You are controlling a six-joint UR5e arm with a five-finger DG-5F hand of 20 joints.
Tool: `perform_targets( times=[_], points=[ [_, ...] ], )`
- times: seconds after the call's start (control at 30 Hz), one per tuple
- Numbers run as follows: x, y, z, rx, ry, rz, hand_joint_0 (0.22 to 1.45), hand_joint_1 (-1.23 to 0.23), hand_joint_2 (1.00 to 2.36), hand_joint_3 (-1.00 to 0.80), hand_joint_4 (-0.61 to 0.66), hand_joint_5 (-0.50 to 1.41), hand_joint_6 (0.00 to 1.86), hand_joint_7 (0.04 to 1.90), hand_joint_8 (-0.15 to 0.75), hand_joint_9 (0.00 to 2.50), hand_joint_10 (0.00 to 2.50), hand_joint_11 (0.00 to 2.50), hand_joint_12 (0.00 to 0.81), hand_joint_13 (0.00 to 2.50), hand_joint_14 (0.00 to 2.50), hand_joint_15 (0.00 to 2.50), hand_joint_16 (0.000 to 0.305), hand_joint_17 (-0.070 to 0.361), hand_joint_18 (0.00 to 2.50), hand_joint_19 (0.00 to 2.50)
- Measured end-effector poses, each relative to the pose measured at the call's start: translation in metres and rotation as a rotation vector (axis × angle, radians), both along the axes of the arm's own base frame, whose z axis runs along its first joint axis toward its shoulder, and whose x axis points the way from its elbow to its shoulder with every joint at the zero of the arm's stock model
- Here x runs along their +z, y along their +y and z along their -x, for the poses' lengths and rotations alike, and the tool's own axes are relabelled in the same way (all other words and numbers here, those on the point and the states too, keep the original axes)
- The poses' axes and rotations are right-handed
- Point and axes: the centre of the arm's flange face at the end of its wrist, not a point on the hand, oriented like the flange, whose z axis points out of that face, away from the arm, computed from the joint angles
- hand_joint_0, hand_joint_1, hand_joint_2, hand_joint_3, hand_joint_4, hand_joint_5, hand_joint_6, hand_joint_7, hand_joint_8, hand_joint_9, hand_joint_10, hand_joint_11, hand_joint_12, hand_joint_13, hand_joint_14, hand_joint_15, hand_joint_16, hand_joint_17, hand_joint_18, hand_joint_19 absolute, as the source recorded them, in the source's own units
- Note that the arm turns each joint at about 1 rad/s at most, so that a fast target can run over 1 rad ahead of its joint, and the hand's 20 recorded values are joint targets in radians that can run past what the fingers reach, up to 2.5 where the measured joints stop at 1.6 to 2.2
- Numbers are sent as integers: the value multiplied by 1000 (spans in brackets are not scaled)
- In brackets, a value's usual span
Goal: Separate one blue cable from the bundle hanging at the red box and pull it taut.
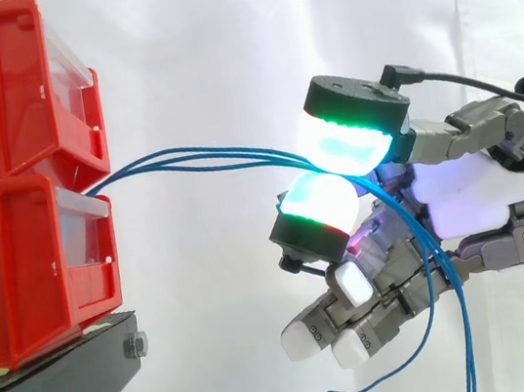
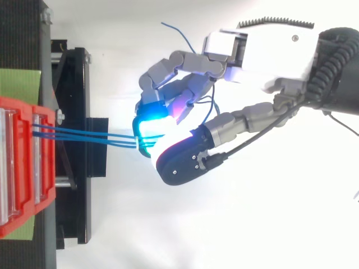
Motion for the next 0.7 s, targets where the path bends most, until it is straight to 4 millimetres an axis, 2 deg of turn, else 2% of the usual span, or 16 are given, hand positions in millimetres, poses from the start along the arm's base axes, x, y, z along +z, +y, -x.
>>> perform_targets(
  times=[0.13,0.33,0.6,0.67,0.7],
  points=[
    [0,0,0,0,0,0,642,-967,1000,-500,115,-147,939,1144,315,1046,20,612,269,573,5,124,33,74,554,264],
    [0,-2,0,-3,-3,-1,548,-955,1000,-500,139,-145,923,1140,316,1049,20,617,275,568,7,134,34,77,540,273],
    [1,-6,0,-12,-9,-4,489,-781,1000,-500,138,-149,914,1116,329,1052,19,610,291,568,6,140,37,83,532,263],
    [1,-7,-1,-13,-12,-3,505,-661,1000,-500,135,-151,909,1112,329,1060,19,610,285,564,5,142,36,81,522,278],
    [1,-7,-1,-14,-13,-3,506,-658,1000,-500,134,-151,908,1114,332,1065,17,612,286,564,5,142,36,81,520,277]
  ],
)
